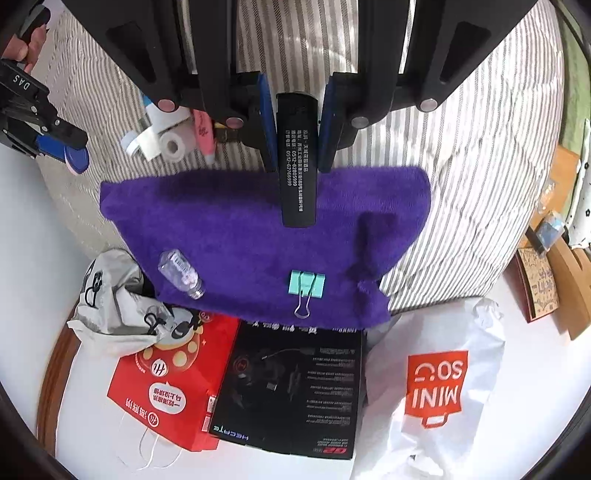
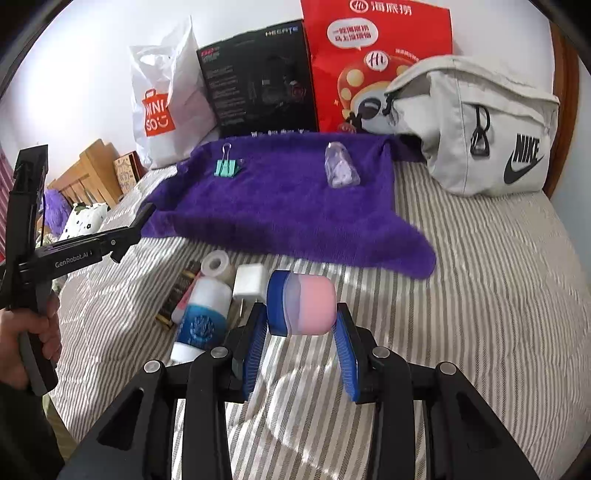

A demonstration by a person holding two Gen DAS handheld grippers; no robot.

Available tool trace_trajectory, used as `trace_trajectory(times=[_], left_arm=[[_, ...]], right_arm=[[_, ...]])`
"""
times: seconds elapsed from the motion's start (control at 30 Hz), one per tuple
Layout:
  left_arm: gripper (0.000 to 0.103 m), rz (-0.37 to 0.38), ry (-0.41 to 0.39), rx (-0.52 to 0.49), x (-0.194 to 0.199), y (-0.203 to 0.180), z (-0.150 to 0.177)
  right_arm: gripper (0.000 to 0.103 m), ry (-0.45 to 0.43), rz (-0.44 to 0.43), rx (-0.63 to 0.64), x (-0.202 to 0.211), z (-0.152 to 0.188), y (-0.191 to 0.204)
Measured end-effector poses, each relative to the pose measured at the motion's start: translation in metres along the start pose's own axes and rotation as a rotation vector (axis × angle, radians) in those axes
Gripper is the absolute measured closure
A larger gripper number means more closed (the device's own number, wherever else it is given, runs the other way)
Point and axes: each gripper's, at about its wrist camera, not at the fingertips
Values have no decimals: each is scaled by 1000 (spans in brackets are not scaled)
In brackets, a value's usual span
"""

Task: Organize rigid objects
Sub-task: 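Lay the marker by the clip with left tool while right tool sets the jar down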

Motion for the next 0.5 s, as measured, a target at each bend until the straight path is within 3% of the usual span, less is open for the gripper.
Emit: trace_trajectory(times=[0.5], left_arm=[[82, 1, 9, -32, -36, 1, -53]], right_arm=[[66, -11, 18, 8, -37, -66, -16]])
Point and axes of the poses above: each gripper's, at about its wrist camera, not at the fingertips, and x roughly against the way its jaws point, y to its left, z to its underside, and after that the axes turned 4 degrees about -y, right-handed
